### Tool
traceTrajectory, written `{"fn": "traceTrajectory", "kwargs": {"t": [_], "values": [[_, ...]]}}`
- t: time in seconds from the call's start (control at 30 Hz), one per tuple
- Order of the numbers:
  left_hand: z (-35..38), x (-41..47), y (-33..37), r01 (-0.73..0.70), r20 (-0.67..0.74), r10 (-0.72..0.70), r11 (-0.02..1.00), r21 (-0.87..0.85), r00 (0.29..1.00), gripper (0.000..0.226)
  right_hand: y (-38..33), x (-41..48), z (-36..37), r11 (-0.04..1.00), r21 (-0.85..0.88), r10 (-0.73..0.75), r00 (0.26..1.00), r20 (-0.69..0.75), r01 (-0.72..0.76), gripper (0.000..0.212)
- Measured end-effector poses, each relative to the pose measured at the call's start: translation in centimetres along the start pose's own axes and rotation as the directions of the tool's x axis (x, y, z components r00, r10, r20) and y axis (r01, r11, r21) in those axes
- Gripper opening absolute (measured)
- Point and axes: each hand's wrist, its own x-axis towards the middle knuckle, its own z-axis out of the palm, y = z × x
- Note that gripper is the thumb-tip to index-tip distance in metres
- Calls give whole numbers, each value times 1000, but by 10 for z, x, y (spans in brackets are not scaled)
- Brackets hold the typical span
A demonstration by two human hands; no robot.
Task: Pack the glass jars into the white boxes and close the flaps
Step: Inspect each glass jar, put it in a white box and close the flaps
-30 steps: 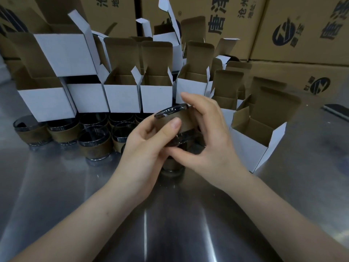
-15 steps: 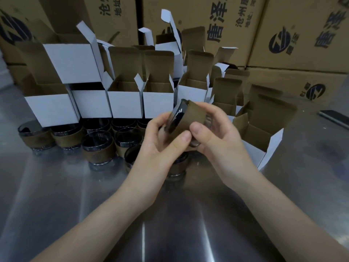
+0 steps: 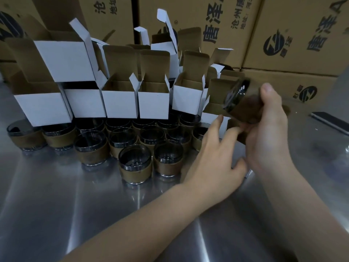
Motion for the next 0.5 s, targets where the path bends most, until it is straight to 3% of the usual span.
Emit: {"fn": "traceTrajectory", "kwargs": {"t": [0.2,0.4,0.5], "values": [[20,27,-5,164,58,-160,985,-61,985,44,-2,4,-9,990,81,116,992,-48,-112,35],[24,27,-4,138,-32,-140,988,-70,990,32,-3,5,-11,985,27,169,985,-47,-168,42],[21,20,-4,123,-101,-128,991,-60,987,34,-5,5,-12,984,16,179,983,-50,-178,35]]}}
